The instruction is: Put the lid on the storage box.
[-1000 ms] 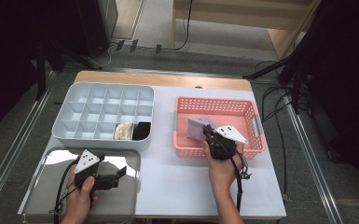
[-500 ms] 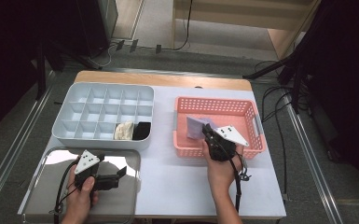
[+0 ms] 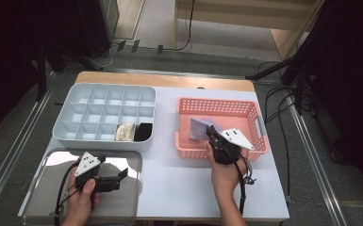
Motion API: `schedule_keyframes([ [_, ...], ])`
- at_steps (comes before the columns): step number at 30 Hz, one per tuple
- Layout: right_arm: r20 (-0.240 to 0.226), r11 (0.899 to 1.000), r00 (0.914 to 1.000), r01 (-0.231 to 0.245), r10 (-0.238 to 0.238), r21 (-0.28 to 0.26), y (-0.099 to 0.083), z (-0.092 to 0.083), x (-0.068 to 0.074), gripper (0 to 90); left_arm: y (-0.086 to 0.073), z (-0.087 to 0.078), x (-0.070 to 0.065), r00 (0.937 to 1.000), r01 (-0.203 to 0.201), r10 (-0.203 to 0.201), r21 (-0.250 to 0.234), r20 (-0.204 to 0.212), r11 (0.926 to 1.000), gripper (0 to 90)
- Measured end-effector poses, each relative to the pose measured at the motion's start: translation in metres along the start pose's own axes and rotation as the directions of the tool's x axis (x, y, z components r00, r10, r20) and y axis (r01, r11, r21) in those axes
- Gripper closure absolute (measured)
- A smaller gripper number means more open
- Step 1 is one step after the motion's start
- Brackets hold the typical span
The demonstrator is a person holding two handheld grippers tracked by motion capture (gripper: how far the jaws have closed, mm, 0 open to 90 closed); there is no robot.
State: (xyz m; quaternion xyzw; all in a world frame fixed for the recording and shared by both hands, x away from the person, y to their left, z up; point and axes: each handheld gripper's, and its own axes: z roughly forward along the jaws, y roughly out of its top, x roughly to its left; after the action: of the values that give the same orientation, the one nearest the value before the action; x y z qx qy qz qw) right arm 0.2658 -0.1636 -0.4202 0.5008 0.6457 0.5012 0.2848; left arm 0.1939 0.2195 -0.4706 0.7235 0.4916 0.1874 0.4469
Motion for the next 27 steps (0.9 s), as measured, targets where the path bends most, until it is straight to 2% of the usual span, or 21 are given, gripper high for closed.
schedule_keyframes([
  [12,-0.015,1.0,0.9999,-0.003,0.003,-0.014,0.003,-0.012,0.003,89.1,0.0,0.0,0.0,1.0,-0.003,0.003,0.002,-0.001,1.0,1.9],
  [27,-0.067,0.999,0.9976,0.015,-0.018,-0.051,0.006,-0.043,0.017,89.2,0.0,0.0,-0.001,1.0,-0.006,0.006,0.002,-0.003,1.0,1.9],
])
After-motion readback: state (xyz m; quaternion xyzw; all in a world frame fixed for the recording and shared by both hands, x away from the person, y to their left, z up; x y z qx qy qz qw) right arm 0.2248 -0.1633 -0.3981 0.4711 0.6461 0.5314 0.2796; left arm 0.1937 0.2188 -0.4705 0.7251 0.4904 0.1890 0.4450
